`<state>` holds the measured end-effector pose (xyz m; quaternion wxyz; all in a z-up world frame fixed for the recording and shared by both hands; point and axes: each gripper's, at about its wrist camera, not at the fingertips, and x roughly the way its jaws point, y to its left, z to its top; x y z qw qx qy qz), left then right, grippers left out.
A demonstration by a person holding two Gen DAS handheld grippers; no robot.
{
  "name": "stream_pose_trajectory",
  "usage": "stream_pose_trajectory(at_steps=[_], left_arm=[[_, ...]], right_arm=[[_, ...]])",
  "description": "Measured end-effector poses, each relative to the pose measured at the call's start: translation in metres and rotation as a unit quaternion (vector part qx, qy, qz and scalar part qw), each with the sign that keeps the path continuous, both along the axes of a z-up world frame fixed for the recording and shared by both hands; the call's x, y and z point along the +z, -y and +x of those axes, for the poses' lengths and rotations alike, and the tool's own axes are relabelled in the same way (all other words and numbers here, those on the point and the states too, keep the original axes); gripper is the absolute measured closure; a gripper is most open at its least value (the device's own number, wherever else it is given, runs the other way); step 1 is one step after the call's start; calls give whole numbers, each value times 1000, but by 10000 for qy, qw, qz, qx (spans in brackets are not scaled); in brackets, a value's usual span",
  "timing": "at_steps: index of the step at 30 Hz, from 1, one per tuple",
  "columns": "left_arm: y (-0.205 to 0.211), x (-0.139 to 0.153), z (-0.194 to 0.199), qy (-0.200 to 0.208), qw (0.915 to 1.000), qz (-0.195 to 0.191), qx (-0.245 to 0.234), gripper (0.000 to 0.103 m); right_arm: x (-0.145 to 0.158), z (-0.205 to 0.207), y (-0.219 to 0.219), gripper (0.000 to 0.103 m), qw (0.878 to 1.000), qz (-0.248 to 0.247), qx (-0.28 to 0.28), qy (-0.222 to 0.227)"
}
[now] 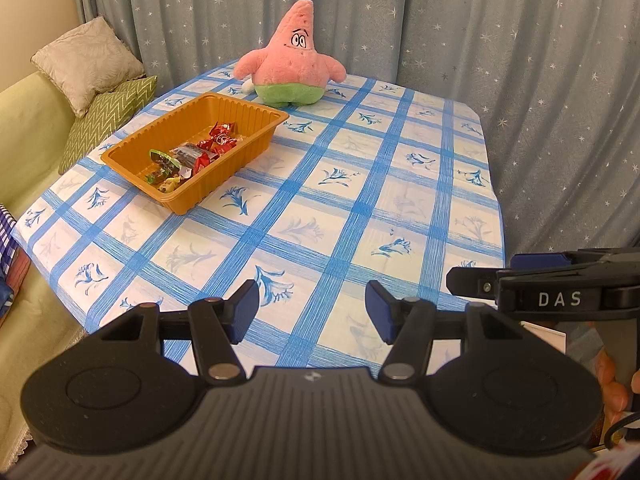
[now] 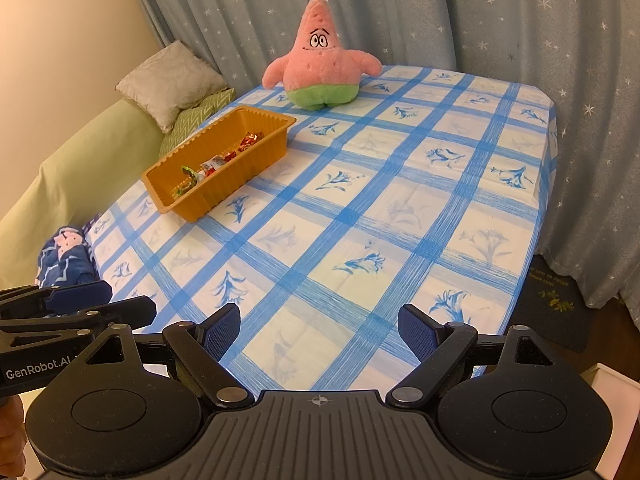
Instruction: Organize snacks
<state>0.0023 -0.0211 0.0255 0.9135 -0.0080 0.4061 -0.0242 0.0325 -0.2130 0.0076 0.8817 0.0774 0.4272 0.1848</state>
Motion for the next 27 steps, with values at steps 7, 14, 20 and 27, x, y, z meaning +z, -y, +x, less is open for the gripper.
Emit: stream_pose_trajectory(at_steps=[7, 14, 20, 27], left_arm=[[0, 0, 0, 1, 10000, -2, -1, 47], [-1, -1, 0, 6, 10000, 1, -3, 47], [-1, -1, 1, 5, 10000, 2, 1, 45], [-2, -2, 2, 0, 10000, -4, 2, 44]], right_arm=[[0, 0, -1, 17, 10000, 6, 2, -2], [0, 0, -2, 17, 10000, 4, -3, -6], [0, 1, -2, 17, 10000, 7, 0, -6], [-1, 2, -3, 17, 10000, 7, 4, -8]])
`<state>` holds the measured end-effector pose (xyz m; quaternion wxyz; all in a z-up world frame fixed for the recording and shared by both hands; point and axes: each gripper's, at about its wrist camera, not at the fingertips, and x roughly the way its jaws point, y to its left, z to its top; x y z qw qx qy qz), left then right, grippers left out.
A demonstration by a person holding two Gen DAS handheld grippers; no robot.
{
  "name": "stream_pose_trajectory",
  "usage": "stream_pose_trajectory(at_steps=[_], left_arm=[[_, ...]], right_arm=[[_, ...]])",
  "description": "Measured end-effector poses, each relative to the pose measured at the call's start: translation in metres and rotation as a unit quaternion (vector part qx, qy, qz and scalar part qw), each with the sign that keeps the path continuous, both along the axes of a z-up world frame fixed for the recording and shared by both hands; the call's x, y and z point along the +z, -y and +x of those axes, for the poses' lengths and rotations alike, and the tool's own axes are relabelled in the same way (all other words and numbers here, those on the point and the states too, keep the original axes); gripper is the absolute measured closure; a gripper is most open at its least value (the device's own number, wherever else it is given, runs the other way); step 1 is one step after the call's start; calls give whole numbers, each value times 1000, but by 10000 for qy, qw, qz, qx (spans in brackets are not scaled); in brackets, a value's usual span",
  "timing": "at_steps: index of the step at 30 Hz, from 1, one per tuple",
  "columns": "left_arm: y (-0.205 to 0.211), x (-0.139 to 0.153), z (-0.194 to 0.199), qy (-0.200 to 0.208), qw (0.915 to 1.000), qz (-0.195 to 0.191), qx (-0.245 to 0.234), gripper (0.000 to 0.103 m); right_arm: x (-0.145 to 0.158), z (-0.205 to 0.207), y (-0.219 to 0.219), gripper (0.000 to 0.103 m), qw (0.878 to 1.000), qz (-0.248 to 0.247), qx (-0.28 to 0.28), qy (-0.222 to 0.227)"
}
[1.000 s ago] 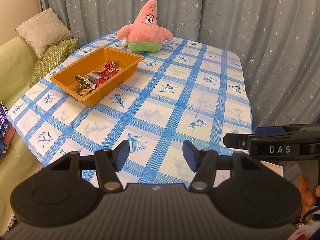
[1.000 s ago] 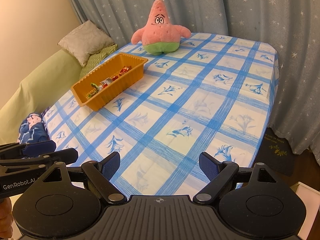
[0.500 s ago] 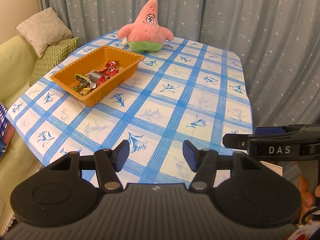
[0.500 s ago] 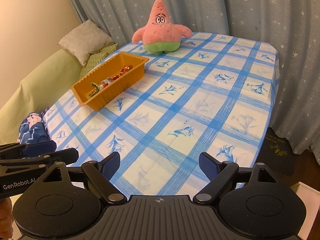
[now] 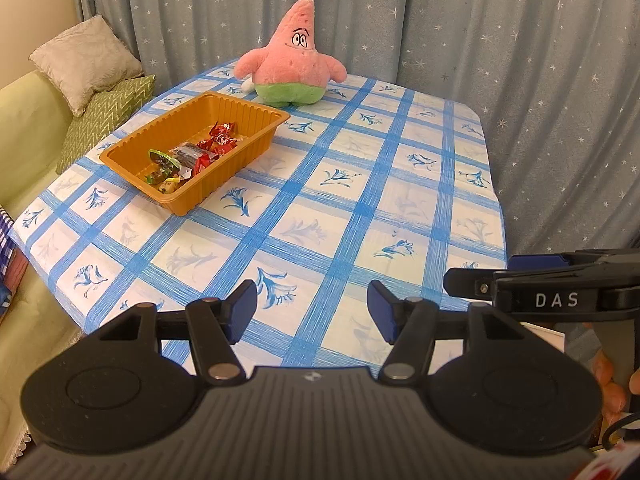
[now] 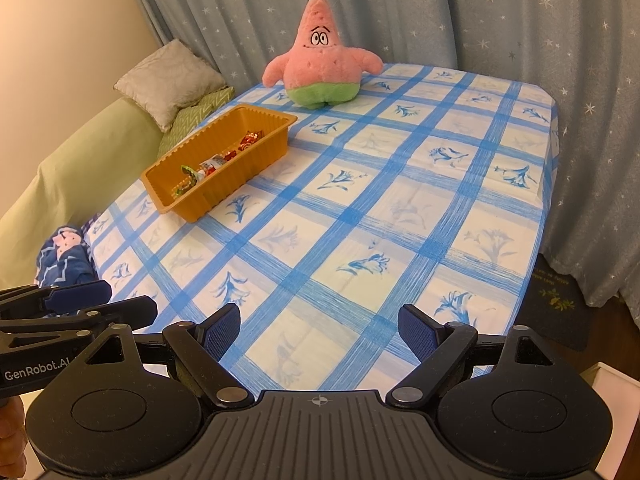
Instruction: Organize snacks
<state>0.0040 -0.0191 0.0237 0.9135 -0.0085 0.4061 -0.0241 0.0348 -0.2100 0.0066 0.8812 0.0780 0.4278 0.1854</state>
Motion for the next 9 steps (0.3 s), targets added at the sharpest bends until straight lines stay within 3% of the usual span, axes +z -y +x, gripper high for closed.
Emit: stream_pose_trajectory(at_steps=[9], left_arm=[[-3, 1, 4, -24, 10000, -10, -10, 42]], right_arm=[[0, 1, 0, 17, 10000, 2, -4, -7]])
